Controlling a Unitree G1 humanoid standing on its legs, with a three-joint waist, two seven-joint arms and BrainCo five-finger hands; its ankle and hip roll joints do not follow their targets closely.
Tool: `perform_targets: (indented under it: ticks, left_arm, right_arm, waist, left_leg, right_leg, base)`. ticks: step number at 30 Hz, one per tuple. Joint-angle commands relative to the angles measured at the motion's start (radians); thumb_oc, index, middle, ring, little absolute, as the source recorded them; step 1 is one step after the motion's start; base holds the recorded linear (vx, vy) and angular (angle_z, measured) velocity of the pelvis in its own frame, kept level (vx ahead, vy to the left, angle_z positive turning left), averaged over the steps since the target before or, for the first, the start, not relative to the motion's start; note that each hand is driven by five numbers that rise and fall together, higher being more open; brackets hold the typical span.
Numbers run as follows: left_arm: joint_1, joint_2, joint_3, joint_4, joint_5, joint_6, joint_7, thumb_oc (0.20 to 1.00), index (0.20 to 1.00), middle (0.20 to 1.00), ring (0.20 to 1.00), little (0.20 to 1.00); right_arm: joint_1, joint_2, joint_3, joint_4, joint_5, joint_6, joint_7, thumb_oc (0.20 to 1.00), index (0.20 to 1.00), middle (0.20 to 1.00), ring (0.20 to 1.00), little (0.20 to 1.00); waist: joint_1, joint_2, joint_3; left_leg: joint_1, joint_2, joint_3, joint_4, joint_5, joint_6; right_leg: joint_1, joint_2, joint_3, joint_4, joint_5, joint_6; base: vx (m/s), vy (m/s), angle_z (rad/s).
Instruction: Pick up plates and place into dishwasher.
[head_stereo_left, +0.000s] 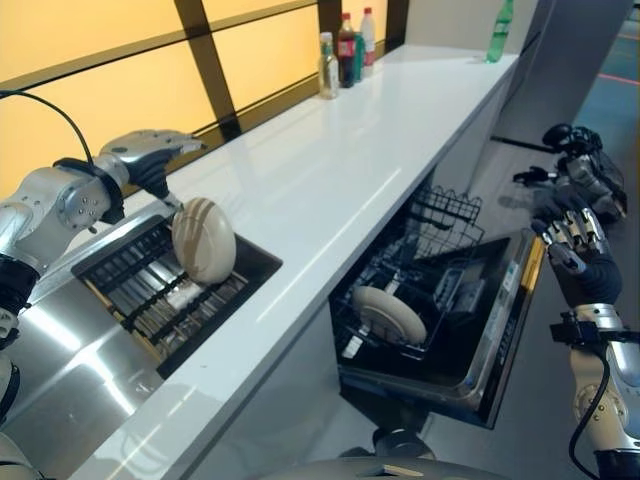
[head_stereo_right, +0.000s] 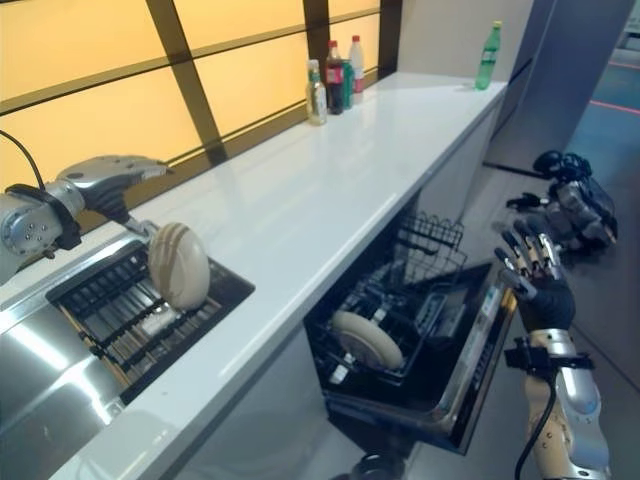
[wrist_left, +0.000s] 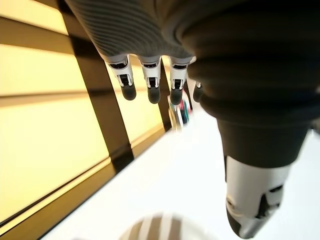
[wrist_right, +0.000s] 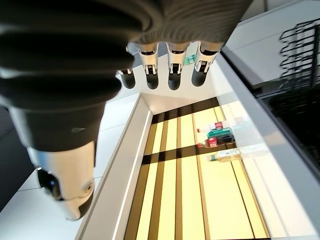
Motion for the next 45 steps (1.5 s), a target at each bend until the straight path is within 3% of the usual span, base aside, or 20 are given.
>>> perform_targets:
  ticks: [1, 4, 8, 12, 14, 17, 21, 24, 28, 32, 34, 35, 36, 38, 40, 45]
  left_arm:
    - [-0.061, 0.074, 0.014, 0.055, 0.077, -0.016, -0.032, 1.000, 1.000, 1.000, 1.000, 1.000]
    - [-0.061, 0.079, -0.011, 0.063, 0.021, 0.009, -0.024, 1.000, 1.000, 1.000, 1.000, 1.000]
    - [-0.025, 0.053, 0.042, 0.051, -0.070, 0.033, 0.003, 1.000, 1.000, 1.000, 1.000, 1.000]
    - [0.041, -0.033, 0.182, 0.032, -0.242, 0.041, 0.073, 1.000, 1.000, 1.000, 1.000, 1.000]
    - [0.102, -0.080, 0.270, 0.010, -0.335, 0.001, 0.109, 1.000, 1.000, 1.000, 1.000, 1.000]
    - [0.191, -0.145, 0.392, -0.074, -0.423, -0.011, 0.137, 1.000, 1.000, 1.000, 1.000, 1.000]
    - [0.280, -0.235, 0.464, -0.238, -0.420, 0.029, 0.148, 1.000, 1.000, 1.000, 1.000, 1.000]
    - [0.278, -0.292, 0.429, -0.309, -0.352, 0.043, 0.147, 1.000, 1.000, 1.000, 1.000, 1.000]
    - [0.199, -0.304, 0.329, -0.312, -0.315, 0.049, 0.133, 1.000, 1.000, 1.000, 1.000, 1.000]
    - [0.154, -0.302, 0.288, -0.298, -0.262, 0.078, 0.122, 1.000, 1.000, 1.000, 1.000, 1.000]
    - [0.120, -0.294, 0.252, -0.261, -0.192, 0.070, 0.126, 1.000, 1.000, 1.000, 1.000, 1.000]
    - [0.091, -0.278, 0.213, -0.229, -0.152, 0.049, 0.147, 1.000, 1.000, 1.000, 1.000, 1.000]
    - [0.067, -0.269, 0.185, -0.222, -0.145, 0.053, 0.155, 1.000, 1.000, 1.000, 1.000, 1.000]
    - [0.007, -0.268, 0.119, -0.220, -0.118, 0.089, 0.169, 1.000, 1.000, 1.000, 1.000, 1.000]
    - [-0.021, -0.253, 0.094, -0.208, -0.093, 0.110, 0.171, 1.000, 1.000, 1.000, 1.000, 1.000]
    - [-0.112, -0.189, 0.029, -0.106, -0.080, 0.047, 0.168, 1.000, 1.000, 1.000, 1.000, 1.000]
  right_arm:
    - [-0.045, -0.061, -0.076, -0.055, 0.051, -0.016, 0.030, 1.000, 1.000, 1.000, 1.000, 1.000]
    - [-0.036, -0.069, -0.081, -0.057, 0.072, -0.015, 0.046, 1.000, 1.000, 1.000, 1.000, 1.000]
    - [-0.031, -0.051, -0.092, -0.056, 0.113, -0.025, 0.100, 1.000, 1.000, 1.000, 1.000, 1.000]
    - [-0.048, -0.016, -0.084, -0.077, 0.090, -0.075, 0.084, 1.000, 1.000, 1.000, 1.000, 1.000]
    - [-0.066, 0.005, -0.069, -0.097, 0.097, -0.064, 0.074, 1.000, 1.000, 1.000, 1.000, 1.000]
    - [-0.098, 0.042, -0.040, -0.100, 0.077, -0.056, 0.065, 1.000, 1.000, 1.000, 1.000, 1.000]
    - [-0.137, 0.069, 0.016, -0.096, 0.087, -0.058, 0.041, 1.000, 1.000, 1.000, 1.000, 1.000]
    - [-0.164, 0.091, 0.075, -0.089, 0.046, -0.094, -0.012, 1.000, 1.000, 1.000, 1.000, 1.000]
    - [-0.165, 0.086, 0.121, -0.108, 0.005, -0.119, -0.080, 1.000, 1.000, 1.000, 1.000, 1.000]
    - [-0.187, 0.084, 0.143, -0.104, -0.001, -0.107, -0.085, 1.000, 1.000, 1.000, 1.000, 1.000]
    - [-0.184, 0.084, 0.150, -0.111, -0.018, -0.107, -0.084, 1.000, 1.000, 1.000, 1.000, 1.000]
    - [-0.173, 0.068, 0.149, -0.115, -0.021, -0.114, -0.085, 1.000, 1.000, 1.000, 1.000, 1.000]
    - [-0.166, 0.056, 0.142, -0.115, -0.019, -0.115, -0.082, 1.000, 1.000, 1.000, 1.000, 1.000]
    - [-0.154, 0.050, 0.131, -0.111, -0.019, -0.130, -0.066, 1.000, 1.000, 1.000, 1.000, 1.000]
    - [-0.152, 0.040, 0.121, -0.109, 0.008, -0.127, -0.045, 1.000, 1.000, 1.000, 1.000, 1.000]
    - [-0.134, 0.017, 0.047, -0.105, 0.035, -0.064, -0.001, 1.000, 1.000, 1.000, 1.000, 1.000]
  waist:
    - [-0.027, -0.008, -0.006]
    - [-0.034, -0.013, -0.001]
    - [-0.033, -0.017, -0.001]
    - [-0.014, -0.025, -0.002]
    - [0.000, -0.024, -0.006]
    - [0.029, -0.021, -0.015]
    - [0.075, -0.023, -0.026]
    - [0.096, -0.025, -0.035]
    - [0.084, -0.025, -0.047]
    - [0.081, -0.016, -0.043]
    - [0.071, -0.011, -0.039]
    - [0.045, -0.008, -0.033]
    - [0.031, -0.013, -0.035]
    - [0.011, -0.027, -0.033]
    - [-0.006, -0.042, -0.019]
    - [-0.039, -0.035, -0.037]
  left_leg:
    - [-0.035, -0.021, 0.011, 0.042, -0.035, 0.037]
    - [-0.036, -0.020, 0.020, 0.054, -0.038, 0.038]
    - [-0.037, -0.020, 0.023, 0.063, -0.039, 0.038]
    - [-0.043, -0.019, 0.016, 0.073, -0.041, 0.040]
    - [-0.045, -0.018, 0.012, 0.075, -0.041, 0.040]
    - [-0.048, -0.014, 0.001, 0.076, -0.038, 0.040]
    - [-0.057, -0.012, -0.022, 0.083, -0.031, 0.035]
    - [-0.060, -0.002, 0.022, 0.068, -0.016, 0.030]
    - [-0.043, 0.015, 0.113, 0.007, 0.011, 0.034]
    - [-0.034, 0.013, 0.098, -0.015, 0.020, 0.041]
    - [-0.040, 0.005, 0.084, -0.013, 0.018, 0.049]
    - [-0.039, 0.002, 0.058, -0.007, 0.017, 0.049]
    - [-0.040, -0.001, 0.044, -0.001, 0.016, 0.042]
    - [-0.050, -0.003, 0.023, 0.023, 0.004, 0.032]
    - [-0.052, 0.009, 0.038, 0.052, -0.013, 0.027]
    - [-0.044, 0.022, 0.075, 0.045, -0.009, 0.021]
  right_leg:
    - [-0.080, 0.014, 0.045, 0.043, 0.139, 0.069]
    - [-0.084, 0.017, 0.046, 0.048, 0.137, 0.071]
    - [-0.079, 0.019, 0.046, 0.050, 0.130, 0.070]
    - [-0.071, 0.020, 0.040, 0.052, 0.113, 0.065]
    - [-0.067, 0.023, 0.034, 0.056, 0.098, 0.061]
    - [-0.058, 0.028, 0.023, 0.071, 0.072, 0.055]
    - [-0.031, 0.024, -0.009, 0.077, 0.040, 0.045]
    - [-0.011, 0.007, -0.083, 0.082, 0.032, 0.041]
    - [-0.022, -0.021, -0.184, 0.124, 0.060, 0.052]
    - [-0.043, -0.032, -0.197, 0.189, 0.062, 0.056]
    - [-0.071, -0.028, -0.158, 0.260, 0.090, 0.058]
    - [-0.102, 0.003, -0.077, 0.297, 0.124, 0.058]
    - [-0.109, 0.016, -0.035, 0.256, 0.132, 0.054]
    - [-0.089, 0.021, -0.014, 0.141, 0.107, 0.052]
    - [-0.095, 0.024, -0.004, 0.134, 0.117, 0.063]
    - [-0.051, 0.048, 0.028, 0.042, 0.087, 0.062]
  base:
    - [0.05, 0.002, -0.03]
    - [0.05, 0.006, -0.01]
    - [0.04, 0.007, -0.02]
    - [0.00, 0.004, 0.01]
    - [0.00, 0.027, 0.04]
    - [-0.01, 0.058, 0.05]
    - [-0.01, 0.043, 0.22]
    - [-0.05, 0.047, 0.60]
    - [-0.06, 0.088, 1.18]
    - [-0.02, 0.123, 0.86]
    - [0.00, 0.068, 0.35]
    - [0.07, -0.006, 0.32]
    - [0.10, -0.043, 0.34]
    - [0.09, -0.081, 0.64]
    - [0.06, -0.101, 0.47]
    - [0.12, -0.067, -0.13]
